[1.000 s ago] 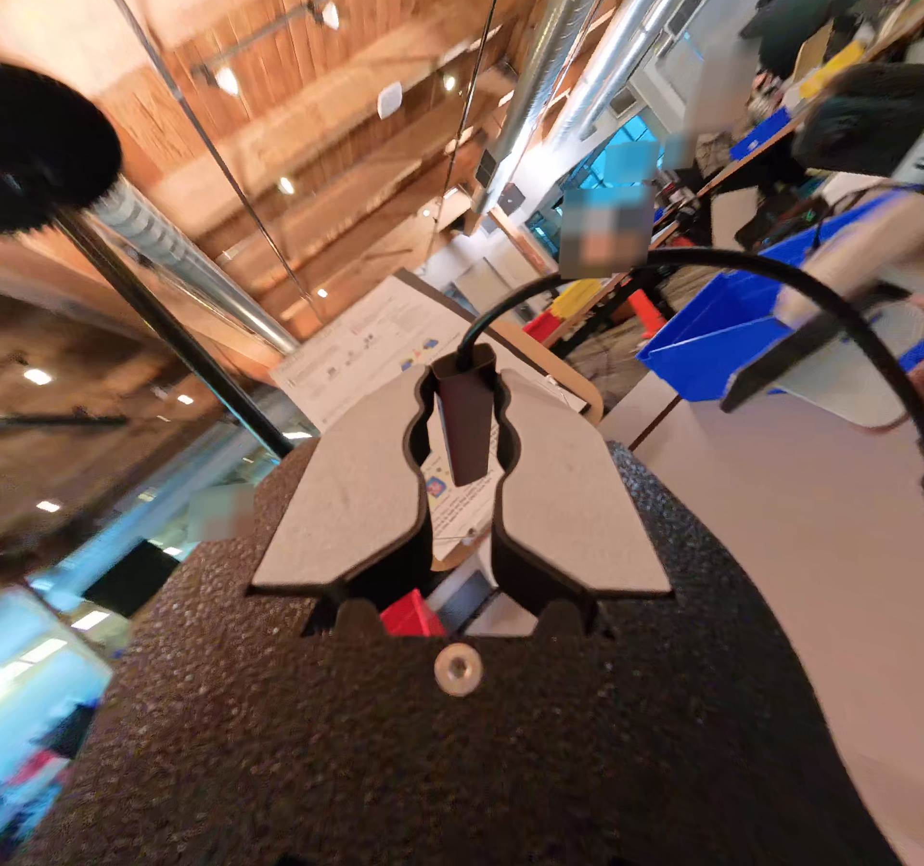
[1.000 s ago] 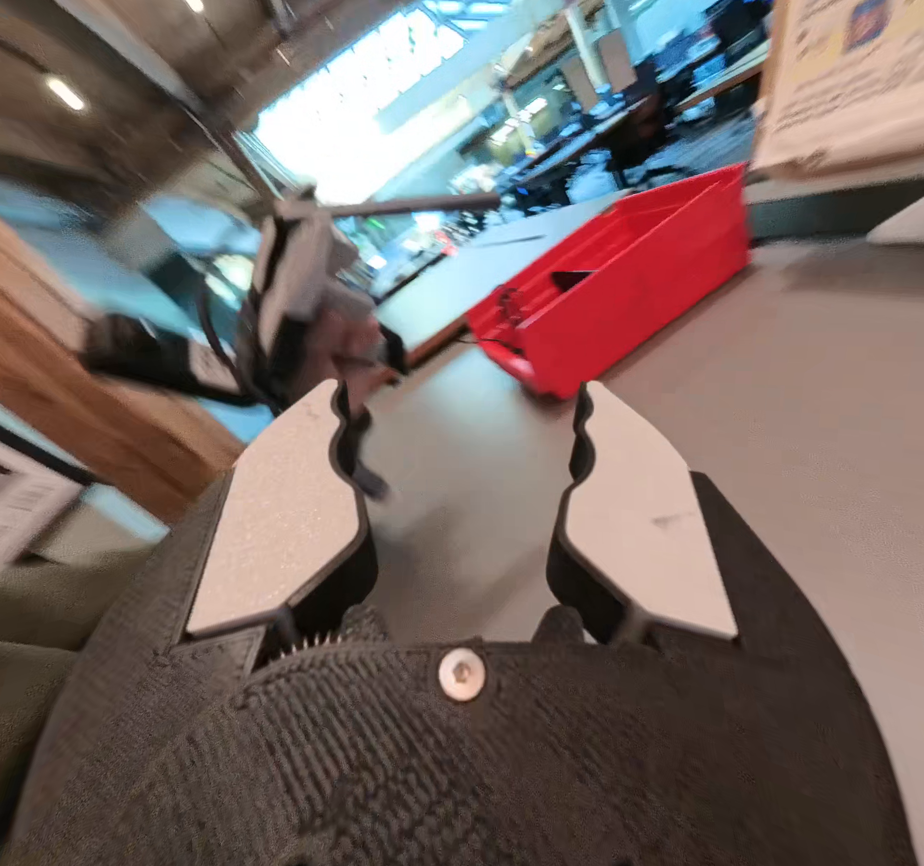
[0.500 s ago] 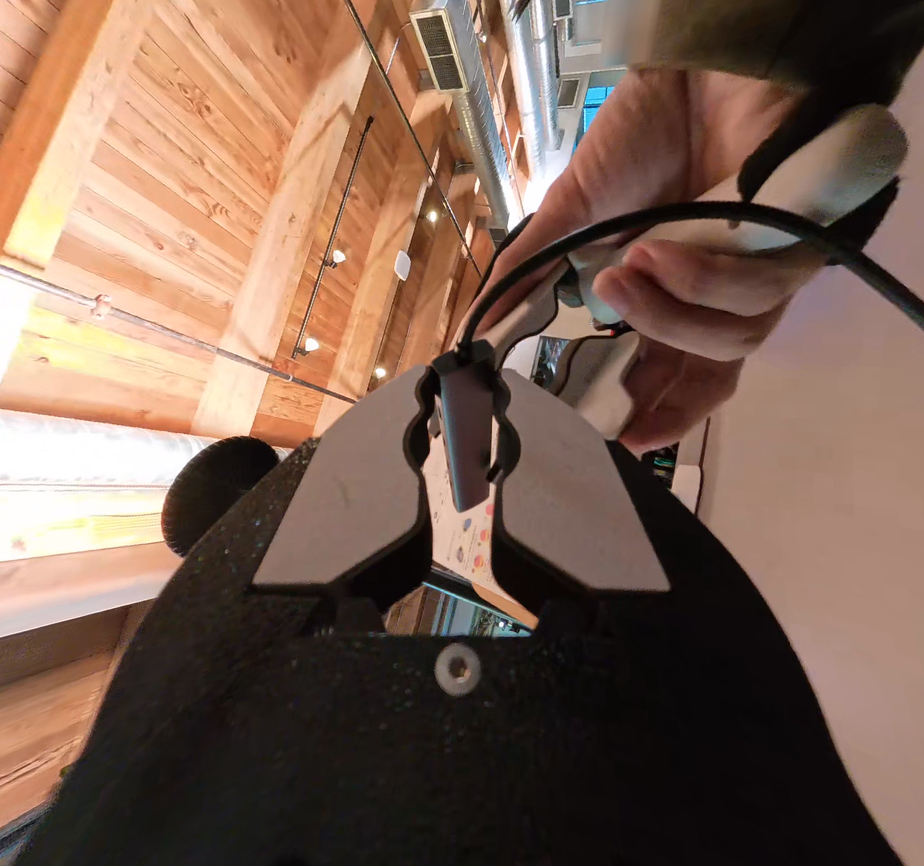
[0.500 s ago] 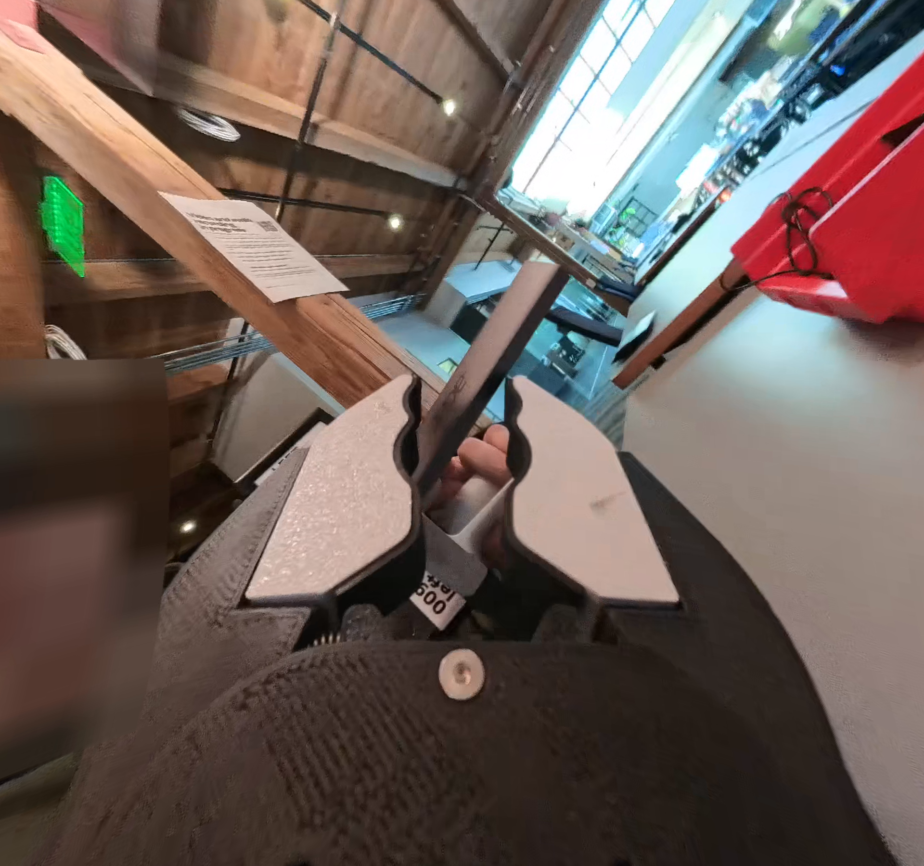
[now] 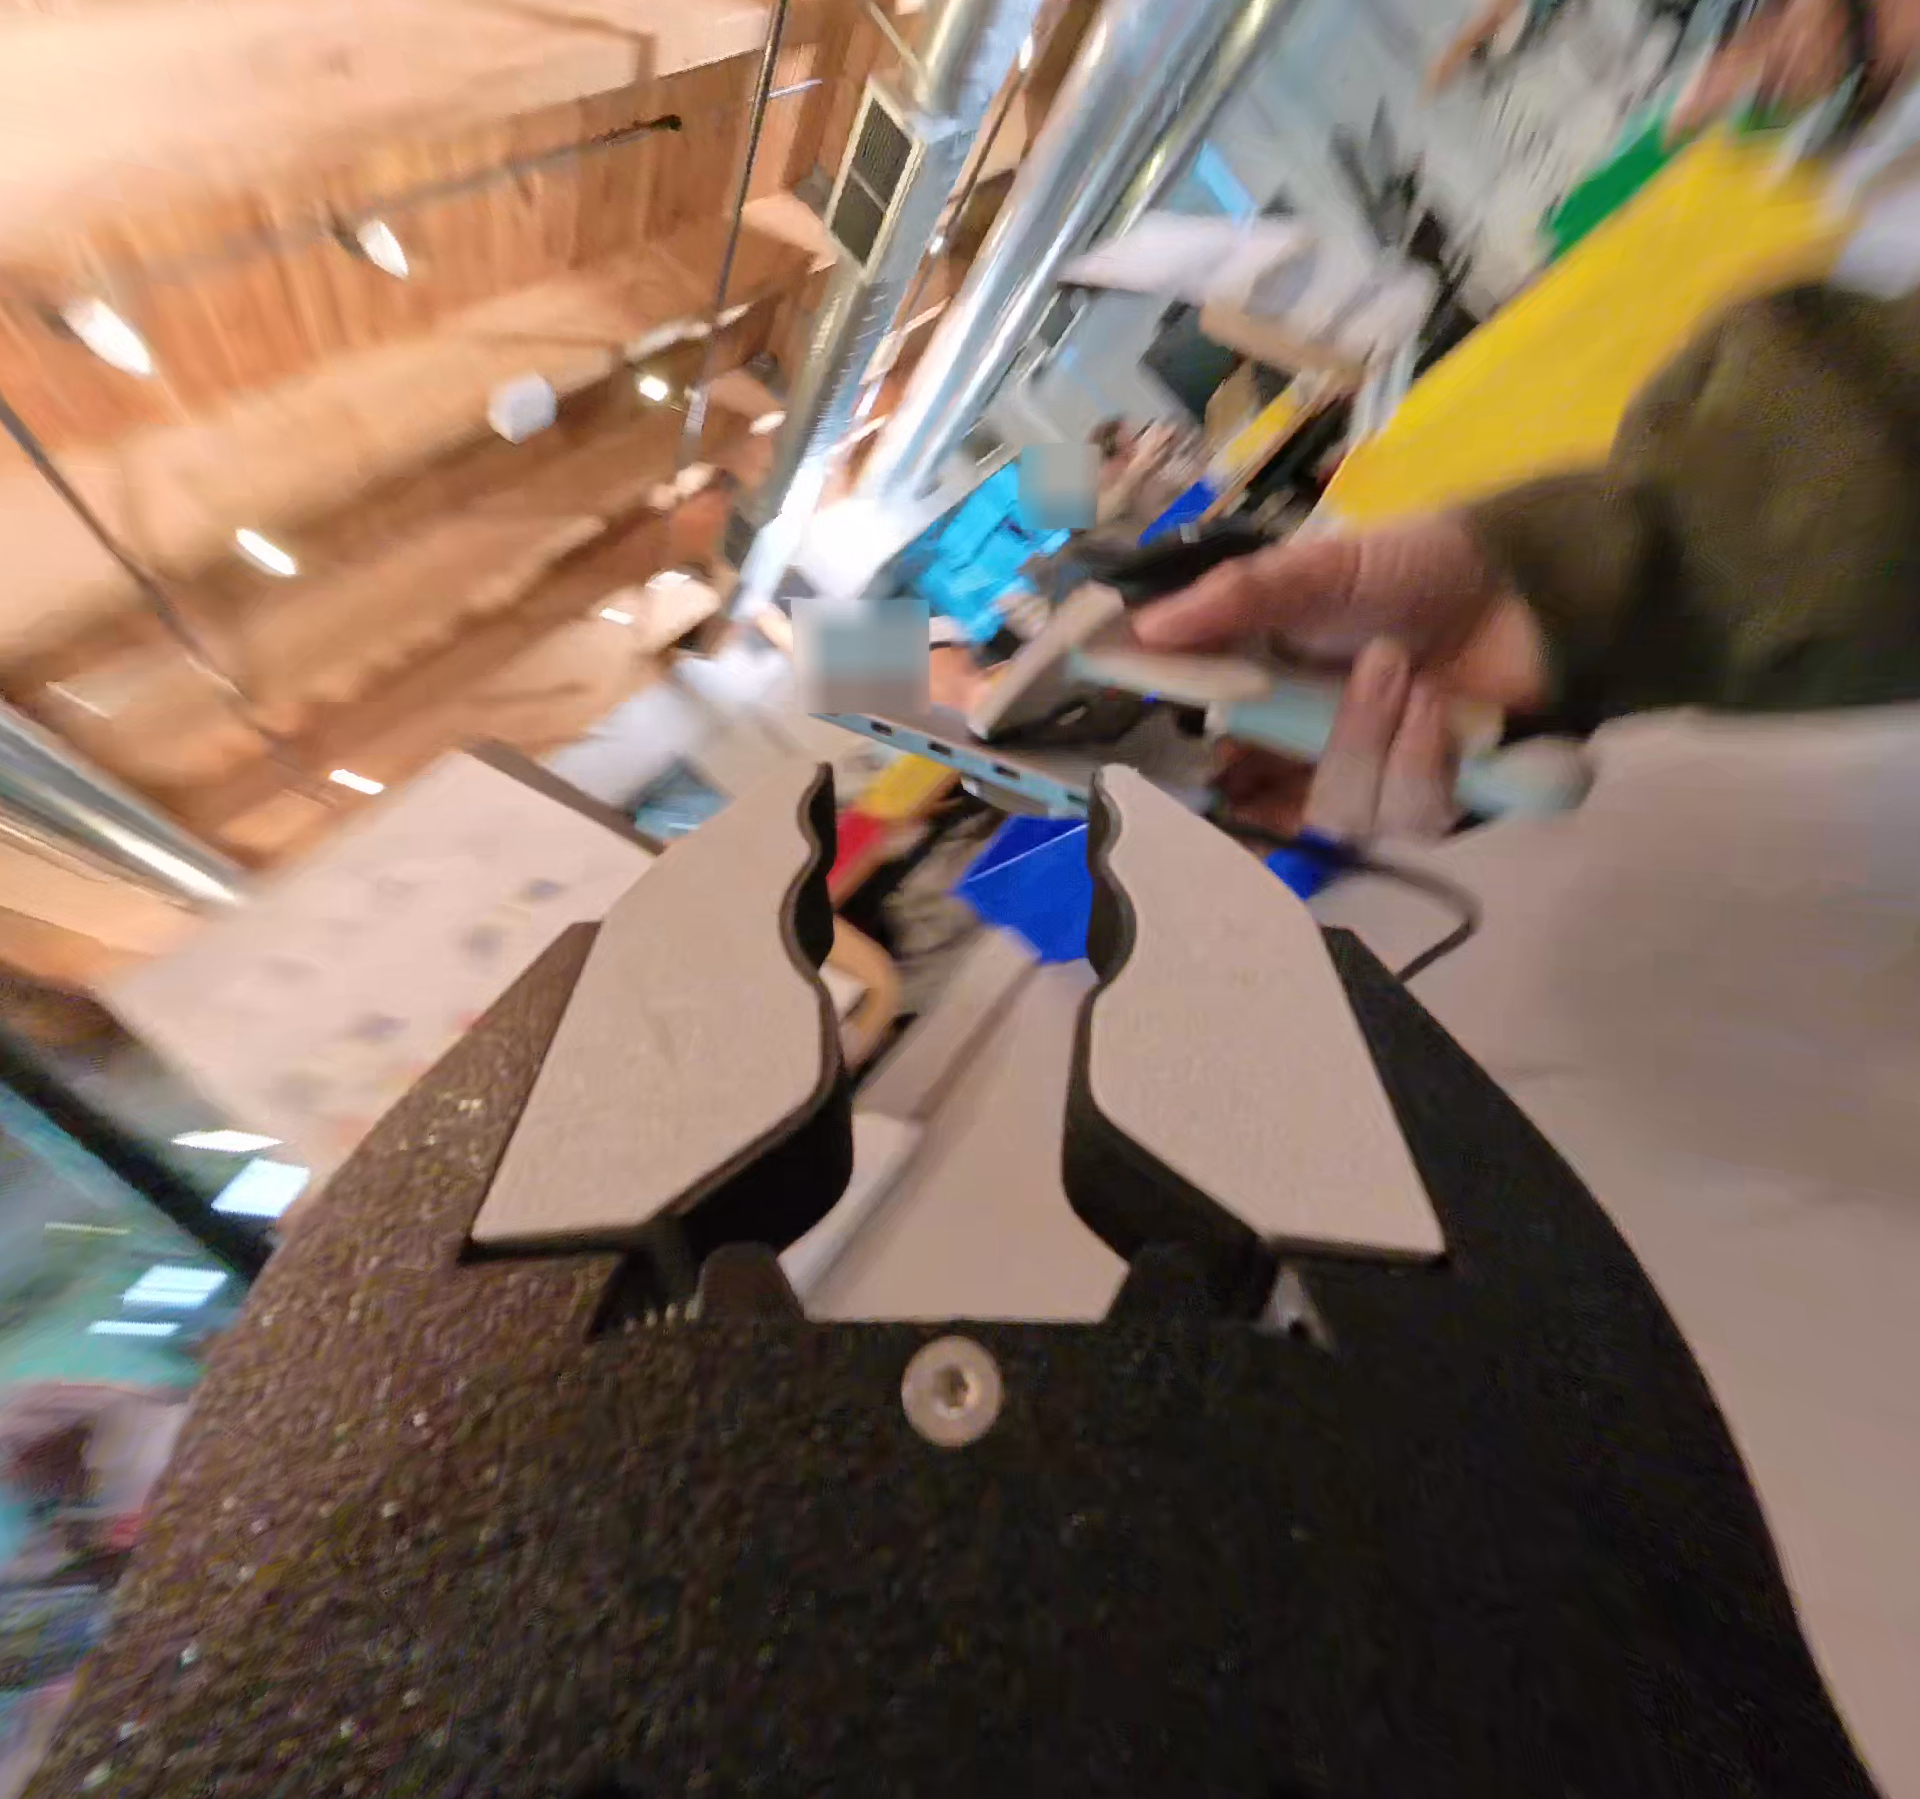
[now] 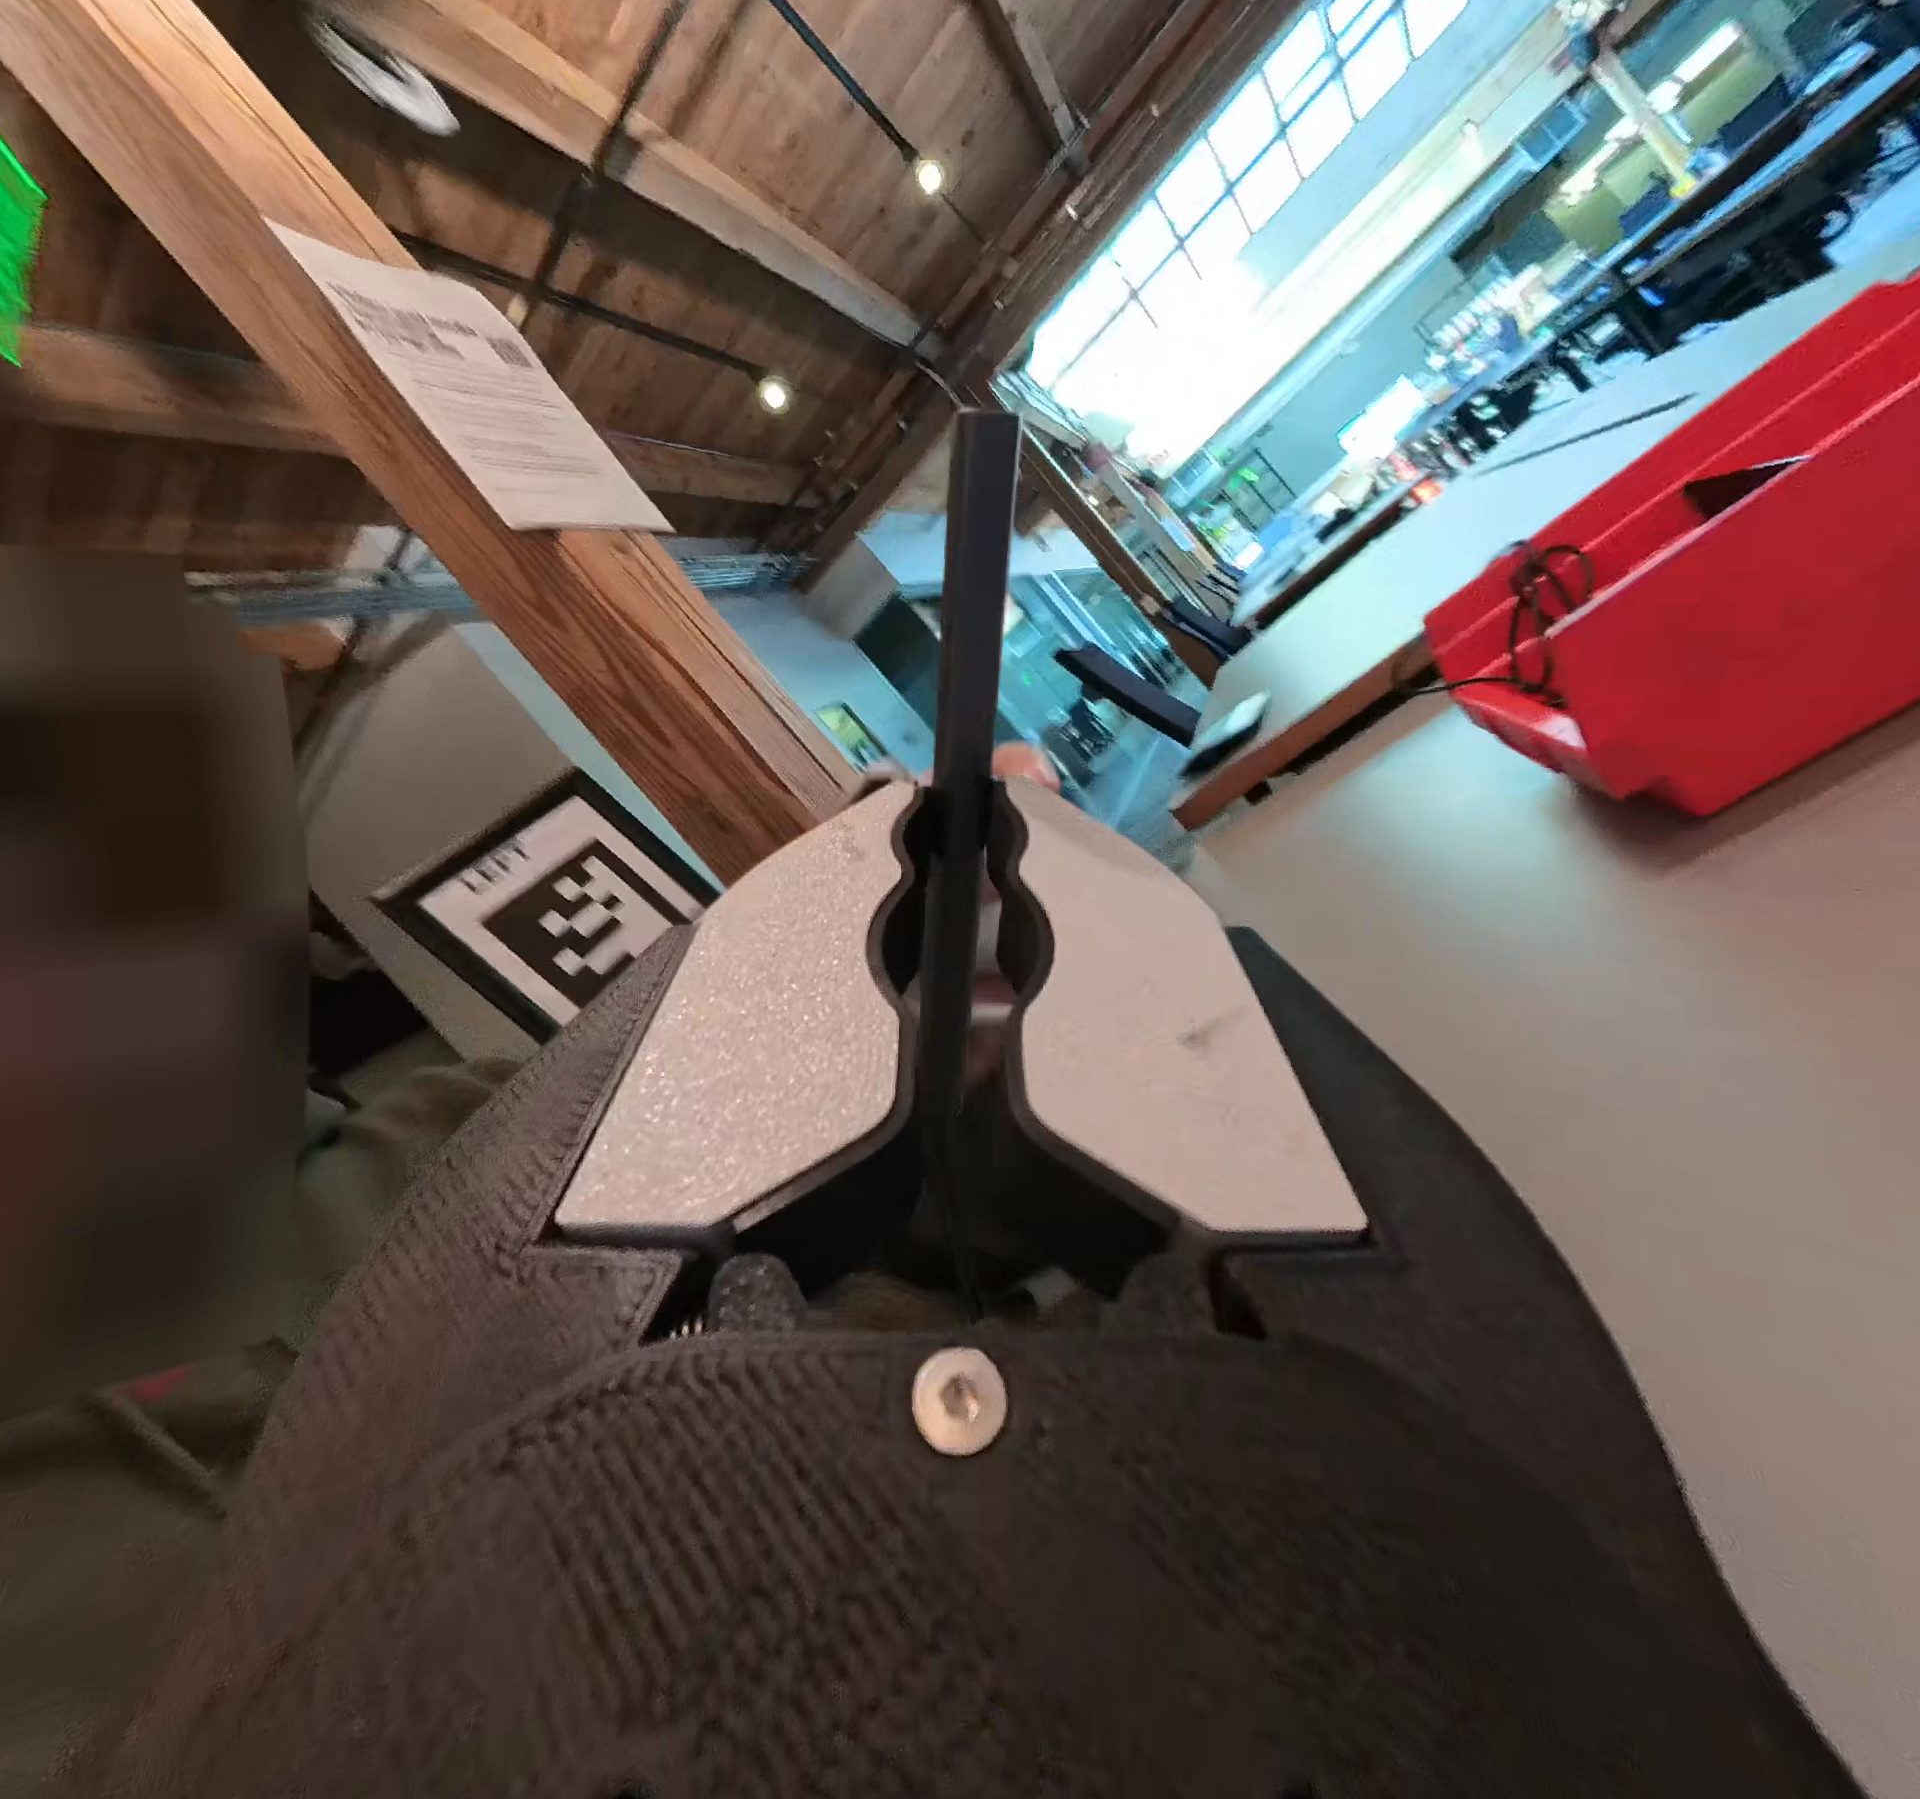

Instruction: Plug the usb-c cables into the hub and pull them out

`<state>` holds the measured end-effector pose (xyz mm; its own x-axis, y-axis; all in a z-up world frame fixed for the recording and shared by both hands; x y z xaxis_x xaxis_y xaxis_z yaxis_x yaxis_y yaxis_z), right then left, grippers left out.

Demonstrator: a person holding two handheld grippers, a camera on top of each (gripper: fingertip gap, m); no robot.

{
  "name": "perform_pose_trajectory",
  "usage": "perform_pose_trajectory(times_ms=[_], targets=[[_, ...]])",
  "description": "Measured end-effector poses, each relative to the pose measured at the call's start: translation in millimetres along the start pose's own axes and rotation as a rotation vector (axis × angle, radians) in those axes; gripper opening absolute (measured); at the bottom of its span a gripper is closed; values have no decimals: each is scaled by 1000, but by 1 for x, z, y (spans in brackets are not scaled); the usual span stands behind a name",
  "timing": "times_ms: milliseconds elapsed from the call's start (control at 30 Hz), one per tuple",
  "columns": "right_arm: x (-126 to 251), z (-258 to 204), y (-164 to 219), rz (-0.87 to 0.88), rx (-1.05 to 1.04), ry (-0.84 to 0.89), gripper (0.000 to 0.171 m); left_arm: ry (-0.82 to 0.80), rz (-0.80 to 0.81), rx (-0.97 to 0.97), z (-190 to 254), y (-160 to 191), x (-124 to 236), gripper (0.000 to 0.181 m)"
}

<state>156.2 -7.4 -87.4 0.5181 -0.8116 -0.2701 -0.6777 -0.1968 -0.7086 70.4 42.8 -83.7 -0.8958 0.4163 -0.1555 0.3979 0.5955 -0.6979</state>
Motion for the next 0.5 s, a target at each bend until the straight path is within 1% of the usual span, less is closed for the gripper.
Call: perform_pose_trajectory(times_ms=[67,133,167,200,233,267,367,433,500], targets=[[3,0,8,-103,48,33,10,130,11,348,-16,0,0,46],[-3,0,23,-241,119,85,10,212,-65,694,-31,12,-4,48],[-8,1,33,-332,169,126,10,263,-109,835,-33,20,-6,55],[-14,2,43,-425,222,164,10,345,-118,940,-30,22,-6,57],[-21,2,53,-505,269,194,10,411,-123,1023,-27,25,-6,50],[-27,1,60,-559,306,214,10,450,-133,1074,-24,28,-6,46],[-37,6,66,-608,335,279,10,553,-154,1115,-13,31,-4,31],[-36,11,67,-606,344,309,10,602,-164,1122,-9,30,-2,13],[-36,15,66,-586,334,321,10,596,-185,1113,-9,31,-2,11]])
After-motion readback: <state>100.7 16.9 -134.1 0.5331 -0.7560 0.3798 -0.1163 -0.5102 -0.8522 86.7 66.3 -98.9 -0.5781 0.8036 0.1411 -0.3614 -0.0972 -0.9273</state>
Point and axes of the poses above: each gripper's, where its closed fingertips meet, x back along the fingers, y out of its underside, z = x × y across the jaws, the point moved 3 cm from there along x, back along the fingers, and after that the axes turned 10 degrees about -z, right-handed, at the moved point
